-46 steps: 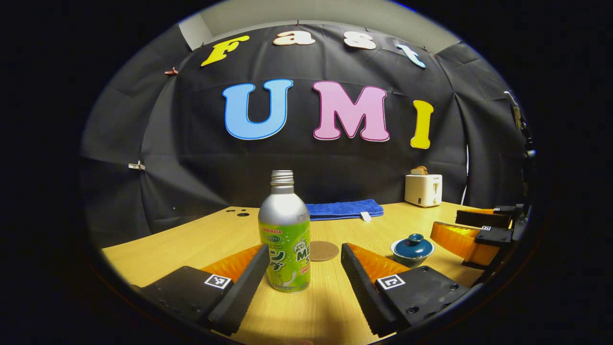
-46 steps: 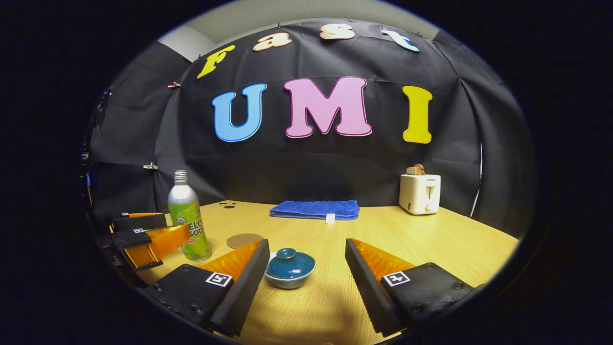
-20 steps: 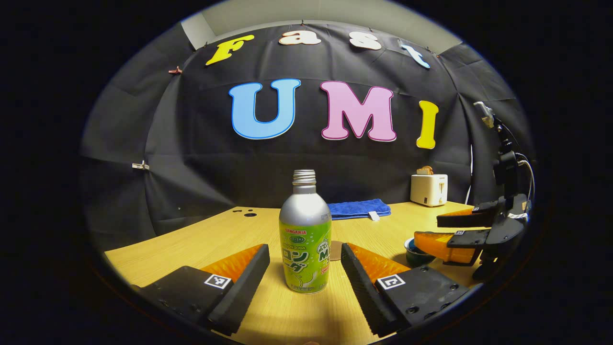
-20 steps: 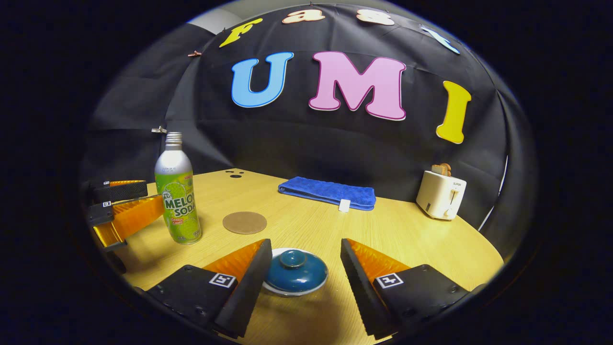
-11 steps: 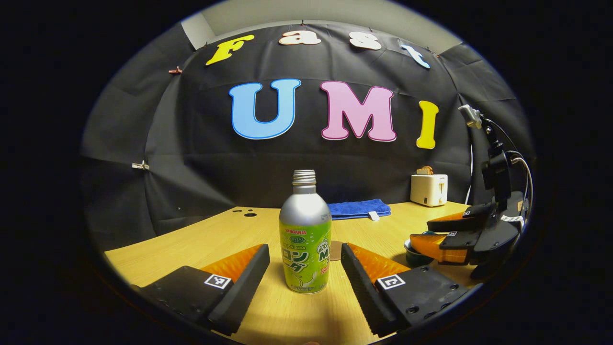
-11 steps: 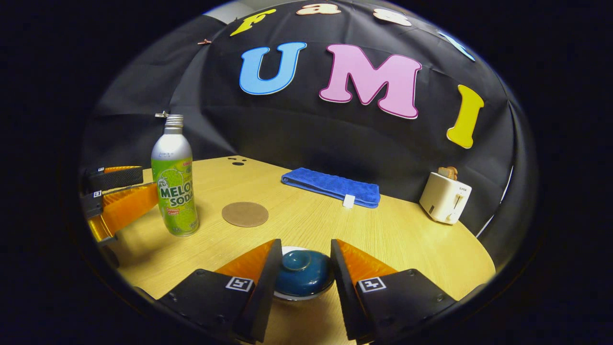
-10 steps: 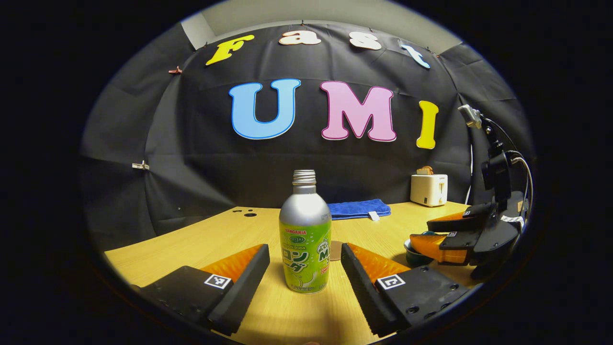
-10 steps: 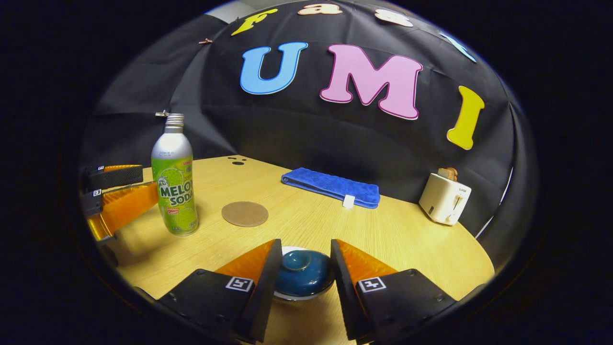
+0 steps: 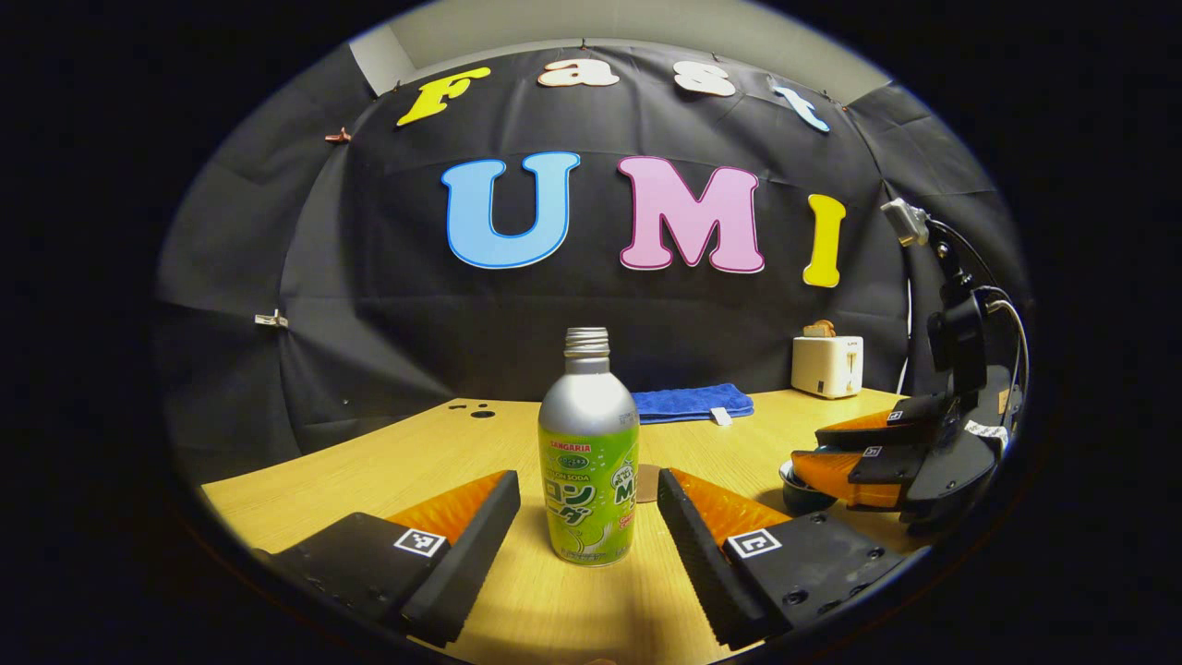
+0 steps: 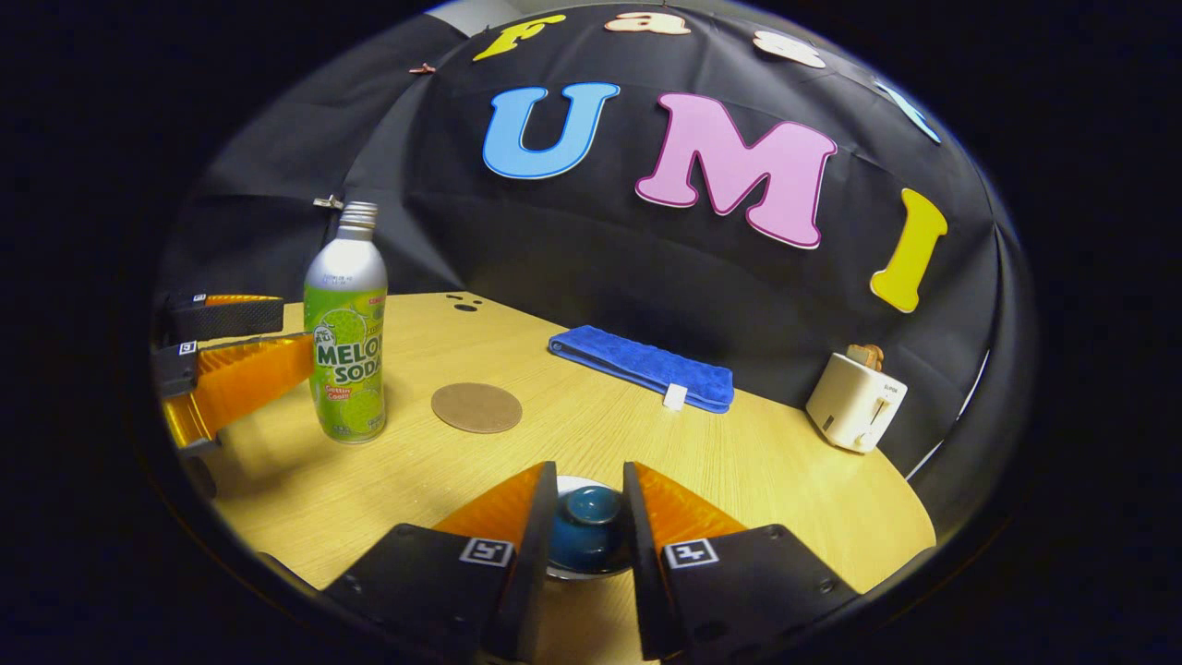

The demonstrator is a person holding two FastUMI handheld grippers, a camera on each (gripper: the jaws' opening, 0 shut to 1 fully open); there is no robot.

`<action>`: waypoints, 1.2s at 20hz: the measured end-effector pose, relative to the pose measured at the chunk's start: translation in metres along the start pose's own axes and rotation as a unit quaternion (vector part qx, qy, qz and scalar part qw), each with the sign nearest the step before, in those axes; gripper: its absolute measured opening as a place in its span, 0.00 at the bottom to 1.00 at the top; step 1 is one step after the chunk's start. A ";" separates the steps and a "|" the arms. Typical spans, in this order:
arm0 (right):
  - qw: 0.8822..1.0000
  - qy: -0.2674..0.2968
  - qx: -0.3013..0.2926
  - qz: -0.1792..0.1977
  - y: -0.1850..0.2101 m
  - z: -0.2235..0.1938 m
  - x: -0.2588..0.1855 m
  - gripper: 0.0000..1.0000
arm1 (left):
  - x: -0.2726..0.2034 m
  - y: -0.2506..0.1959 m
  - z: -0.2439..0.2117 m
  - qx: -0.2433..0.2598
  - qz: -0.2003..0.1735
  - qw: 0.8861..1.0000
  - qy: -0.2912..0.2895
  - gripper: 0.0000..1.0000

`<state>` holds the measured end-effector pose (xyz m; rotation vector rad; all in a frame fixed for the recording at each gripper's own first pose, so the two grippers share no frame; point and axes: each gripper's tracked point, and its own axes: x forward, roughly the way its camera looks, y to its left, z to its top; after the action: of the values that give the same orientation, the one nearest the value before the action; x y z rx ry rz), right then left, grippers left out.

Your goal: Open the teacup lid with one hand, grasp the water bottle and pour water into the teacup with the other hand; after pouring, place the water bottle on the coaster and then close the teacup lid.

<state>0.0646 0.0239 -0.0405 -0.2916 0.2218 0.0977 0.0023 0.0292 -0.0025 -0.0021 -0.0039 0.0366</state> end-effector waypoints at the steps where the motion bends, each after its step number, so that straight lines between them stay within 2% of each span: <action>1: 1.000 0.000 0.003 -0.001 0.000 0.001 0.000 0.42 | 0.000 0.000 0.000 0.000 0.000 1.000 0.000 0.95; 4: 1.000 -0.001 0.008 0.001 0.000 0.002 0.000 0.34 | 0.000 0.000 0.000 0.000 0.000 1.000 0.001 0.95; 5: 1.000 -0.002 0.011 0.004 0.001 0.002 0.000 0.38 | 0.000 0.000 0.000 0.000 0.001 1.000 0.001 0.95; 7: 1.000 -0.003 0.021 0.009 0.000 0.002 0.000 0.30 | 0.000 0.003 0.000 0.000 0.008 1.000 0.001 0.95; 9: 0.999 -0.009 0.040 0.007 -0.005 0.003 -0.002 0.27 | 0.002 0.003 0.000 0.000 0.011 1.000 0.001 0.95; 12: 0.998 -0.017 0.052 0.004 -0.009 0.008 -0.004 0.27 | 0.004 0.006 -0.001 -0.001 0.013 1.000 0.001 0.95; 18: 0.994 -0.071 0.080 -0.001 -0.028 0.044 -0.029 0.27 | 0.024 0.009 0.001 -0.001 0.004 1.000 0.000 0.95; 21: 0.993 -0.081 0.083 -0.016 -0.049 0.041 -0.041 0.27 | 0.038 0.002 0.001 0.001 -0.018 1.000 -0.001 0.95; 24: 0.992 -0.079 0.095 -0.035 -0.069 0.026 -0.048 0.27 | 0.052 0.002 0.000 0.003 -0.023 1.000 -0.001 0.95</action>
<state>0.0324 -0.0376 0.0140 -0.1017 0.0632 0.0296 0.0542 0.0336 -0.0022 0.0044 -0.0052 -0.0087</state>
